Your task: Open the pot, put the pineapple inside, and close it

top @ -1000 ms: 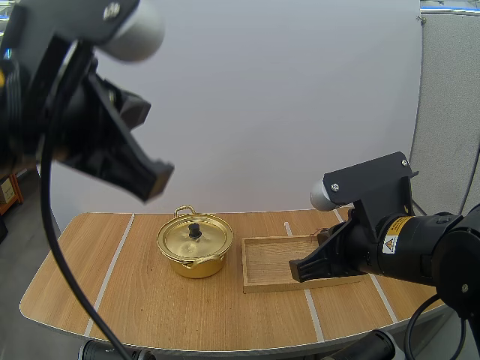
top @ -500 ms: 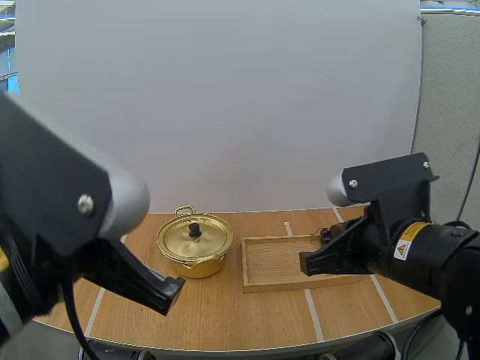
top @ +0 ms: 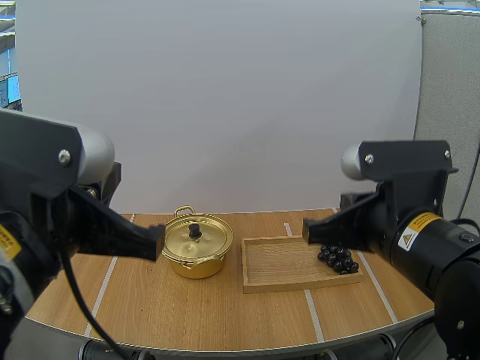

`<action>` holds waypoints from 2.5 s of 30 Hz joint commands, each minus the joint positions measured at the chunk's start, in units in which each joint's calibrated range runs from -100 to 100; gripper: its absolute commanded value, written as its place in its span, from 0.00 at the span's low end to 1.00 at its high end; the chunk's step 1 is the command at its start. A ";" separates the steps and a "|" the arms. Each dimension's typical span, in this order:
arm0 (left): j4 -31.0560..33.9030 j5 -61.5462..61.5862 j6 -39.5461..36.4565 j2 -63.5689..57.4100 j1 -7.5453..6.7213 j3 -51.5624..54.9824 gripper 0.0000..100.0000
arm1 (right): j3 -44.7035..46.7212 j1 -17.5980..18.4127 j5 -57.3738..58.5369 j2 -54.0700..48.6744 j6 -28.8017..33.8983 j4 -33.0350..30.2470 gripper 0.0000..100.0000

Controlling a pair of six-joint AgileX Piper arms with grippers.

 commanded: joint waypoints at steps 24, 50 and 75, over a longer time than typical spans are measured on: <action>2.18 -64.40 -2.27 -0.21 -0.10 45.14 0.00 | 35.70 -0.24 -48.60 -0.37 -0.70 -5.67 0.00; 1.31 -40.50 -8.51 -0.21 -0.10 45.14 0.00 | 35.70 -0.68 -29.36 -0.37 0.45 -2.79 0.00; 0.77 -40.34 -8.51 -0.21 -0.10 45.14 0.00 | 35.70 -0.68 -29.54 -0.37 0.76 -2.79 0.00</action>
